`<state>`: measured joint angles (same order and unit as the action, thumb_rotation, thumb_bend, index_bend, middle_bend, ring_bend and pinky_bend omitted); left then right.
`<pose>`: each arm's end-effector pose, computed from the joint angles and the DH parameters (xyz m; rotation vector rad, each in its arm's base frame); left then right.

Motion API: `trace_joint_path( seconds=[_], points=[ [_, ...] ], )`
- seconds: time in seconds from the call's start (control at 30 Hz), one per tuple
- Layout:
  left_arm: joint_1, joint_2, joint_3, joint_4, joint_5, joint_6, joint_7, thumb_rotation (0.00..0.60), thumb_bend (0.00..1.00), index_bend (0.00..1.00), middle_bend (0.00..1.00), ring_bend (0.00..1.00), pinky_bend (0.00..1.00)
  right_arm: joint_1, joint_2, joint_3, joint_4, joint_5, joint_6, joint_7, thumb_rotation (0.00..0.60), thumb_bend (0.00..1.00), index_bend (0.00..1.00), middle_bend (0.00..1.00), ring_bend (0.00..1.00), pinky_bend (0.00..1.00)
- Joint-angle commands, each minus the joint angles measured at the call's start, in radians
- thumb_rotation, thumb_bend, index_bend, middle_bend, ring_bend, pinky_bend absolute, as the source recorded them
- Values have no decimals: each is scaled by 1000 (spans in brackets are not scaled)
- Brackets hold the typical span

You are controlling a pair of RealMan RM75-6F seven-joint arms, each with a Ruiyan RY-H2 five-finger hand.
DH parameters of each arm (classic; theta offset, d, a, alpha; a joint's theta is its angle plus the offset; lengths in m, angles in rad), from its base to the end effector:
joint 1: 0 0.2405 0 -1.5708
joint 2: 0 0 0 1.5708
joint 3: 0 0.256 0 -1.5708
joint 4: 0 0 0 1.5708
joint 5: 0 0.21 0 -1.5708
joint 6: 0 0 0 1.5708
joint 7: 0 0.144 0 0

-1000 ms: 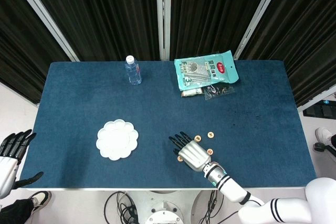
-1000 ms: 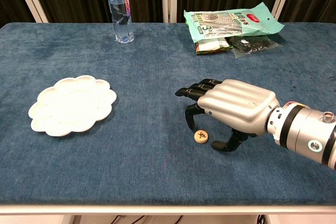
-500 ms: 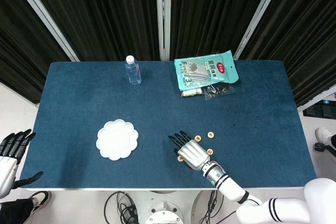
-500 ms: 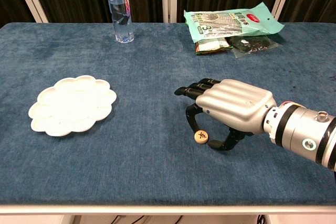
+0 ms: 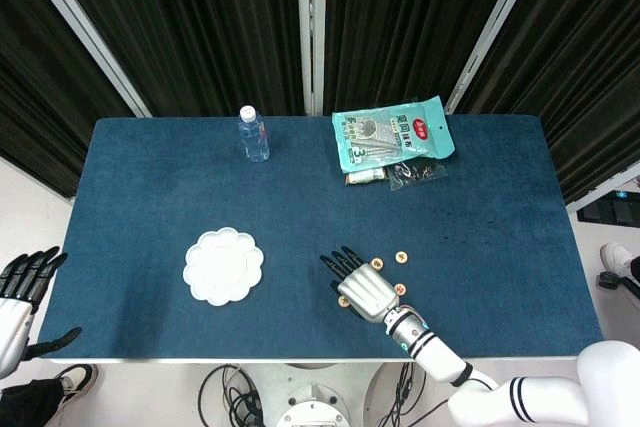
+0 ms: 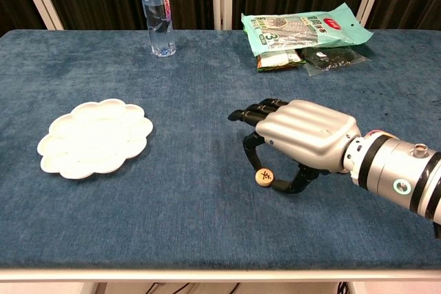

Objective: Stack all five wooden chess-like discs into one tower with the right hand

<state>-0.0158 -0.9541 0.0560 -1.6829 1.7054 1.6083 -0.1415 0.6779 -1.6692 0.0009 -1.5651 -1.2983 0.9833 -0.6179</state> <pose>-0.2932 0.1358 0.1939 -1.4927 -0.9133 -1.0042 -0.1300 -0.2532 -0.0761 2.2126 -0.6786 0.8360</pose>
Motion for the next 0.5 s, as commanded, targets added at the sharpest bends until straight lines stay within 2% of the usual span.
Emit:
trace_joint_path(
  seconds=[0.03, 0.23, 0.5],
  points=[
    [1, 1, 0, 0, 1, 2, -1, 600, 0, 63, 4, 0, 0, -3, 17, 14, -13, -3, 15, 4, 600, 251, 539, 42, 0, 0],
    [-1, 1, 1, -1, 4, 0, 0, 600, 0, 64, 4, 0, 0, -9, 84, 56, -44, 23, 41, 12, 600, 250, 539, 42, 0, 0],
    [-5, -1, 1, -5, -4, -15, 9, 600, 0, 64, 4, 0, 0, -7, 130, 80, -36, 104, 20, -6, 600, 251, 539, 41, 0, 0]
  ],
)
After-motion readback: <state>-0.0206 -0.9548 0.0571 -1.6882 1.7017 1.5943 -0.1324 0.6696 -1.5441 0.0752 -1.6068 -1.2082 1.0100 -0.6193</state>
